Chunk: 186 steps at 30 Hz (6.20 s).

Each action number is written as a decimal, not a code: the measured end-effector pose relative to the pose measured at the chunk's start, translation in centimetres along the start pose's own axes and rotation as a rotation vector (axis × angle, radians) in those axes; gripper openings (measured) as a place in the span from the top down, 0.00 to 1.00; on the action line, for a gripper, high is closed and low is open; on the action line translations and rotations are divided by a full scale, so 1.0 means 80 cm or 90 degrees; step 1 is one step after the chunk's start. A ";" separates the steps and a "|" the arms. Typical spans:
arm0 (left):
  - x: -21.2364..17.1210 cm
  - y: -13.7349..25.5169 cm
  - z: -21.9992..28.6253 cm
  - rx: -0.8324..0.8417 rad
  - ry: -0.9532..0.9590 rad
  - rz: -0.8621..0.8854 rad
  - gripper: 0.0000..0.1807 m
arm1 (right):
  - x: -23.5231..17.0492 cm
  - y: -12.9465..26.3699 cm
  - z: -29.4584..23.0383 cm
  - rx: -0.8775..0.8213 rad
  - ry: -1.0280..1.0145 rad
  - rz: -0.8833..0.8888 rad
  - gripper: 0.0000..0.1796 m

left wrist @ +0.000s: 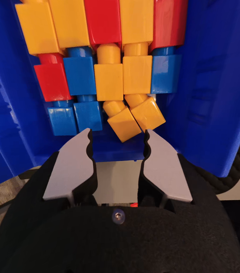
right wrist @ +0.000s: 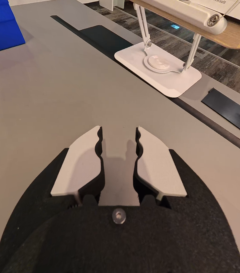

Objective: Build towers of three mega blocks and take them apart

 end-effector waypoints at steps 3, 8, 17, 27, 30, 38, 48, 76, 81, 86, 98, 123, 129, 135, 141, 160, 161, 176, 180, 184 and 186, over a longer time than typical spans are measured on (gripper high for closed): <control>-0.002 -0.007 -0.003 0.005 0.021 -0.030 0.63 | 0.000 0.001 0.001 -0.002 0.002 0.000 0.76; 0.000 -0.008 -0.013 0.007 0.054 -0.033 0.68 | 0.001 0.002 0.000 -0.006 0.011 -0.001 0.76; 0.002 -0.005 -0.007 -0.010 0.070 -0.040 0.66 | 0.001 0.002 -0.001 -0.022 0.039 -0.011 0.75; 0.007 0.000 0.003 -0.007 0.078 -0.054 0.68 | -0.002 0.001 0.000 -0.019 0.038 -0.019 0.74; 0.004 -0.002 0.005 -0.022 0.090 -0.070 0.71 | -0.001 0.002 0.000 -0.021 0.039 -0.018 0.75; 0.003 -0.010 0.001 -0.017 0.090 -0.088 0.79 | -0.001 0.002 0.000 -0.022 0.044 -0.020 0.75; 0.002 -0.019 -0.006 -0.027 0.108 -0.087 0.80 | -0.002 0.001 -0.002 -0.022 0.050 -0.026 0.75; 0.010 0.082 0.020 -0.052 0.039 0.014 0.82 | -0.013 0.000 0.009 -0.027 0.034 -0.042 0.74; 0.051 0.142 0.085 -0.076 -0.042 0.089 0.82 | -0.013 0.000 0.011 -0.031 0.034 -0.043 0.74; 0.098 0.169 0.187 -0.127 -0.132 0.147 0.82 | -0.016 0.000 0.011 -0.038 0.040 -0.055 0.74; 0.136 0.031 0.324 -0.170 -0.205 0.048 0.82 | -0.019 0.001 0.014 -0.046 0.052 -0.066 0.74; 0.164 0.012 0.456 -0.182 -0.378 0.570 0.82 | 0.042 0.007 -0.065 0.252 -0.206 0.082 0.60; 0.162 0.014 0.459 -0.165 -0.355 0.597 0.81 | 0.045 0.006 -0.076 0.315 -0.249 0.079 0.80; 0.145 0.003 0.441 -0.164 -0.341 0.519 0.63 | 0.043 0.010 -0.070 0.326 -0.223 0.086 0.80; 0.095 0.056 0.376 -0.189 -0.306 0.483 0.68 | 0.034 0.012 -0.048 0.239 -0.126 0.090 0.80; 0.009 0.013 0.033 -0.022 0.099 0.067 0.65 | 0.025 0.017 -0.017 0.199 -0.163 0.100 0.80; 0.010 0.009 0.033 -0.020 0.102 0.057 0.66 | 0.024 0.017 -0.016 0.199 -0.165 0.098 0.80; 0.018 -0.031 0.032 0.021 0.092 -0.041 0.80 | 0.018 0.014 -0.014 0.183 -0.150 0.072 0.80; 0.021 -0.033 0.033 0.013 0.063 -0.044 0.80 | 0.017 0.014 -0.013 0.183 -0.152 0.070 0.80; 0.019 -0.033 0.031 0.012 0.047 -0.061 0.81 | 0.017 0.015 -0.013 0.183 -0.152 0.070 0.80; 0.016 -0.031 0.029 0.010 0.040 -0.072 0.81 | 0.016 0.015 -0.012 0.182 -0.151 0.068 0.80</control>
Point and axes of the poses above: each gripper's, where its closed fingertips meet, y back along the fingers, x out of its top, z = x × y across the jaws, the point moved 5 cm from there along y, back along the fingers, and after that the axes turned 1 degree about -z, right-handed, at the moved point
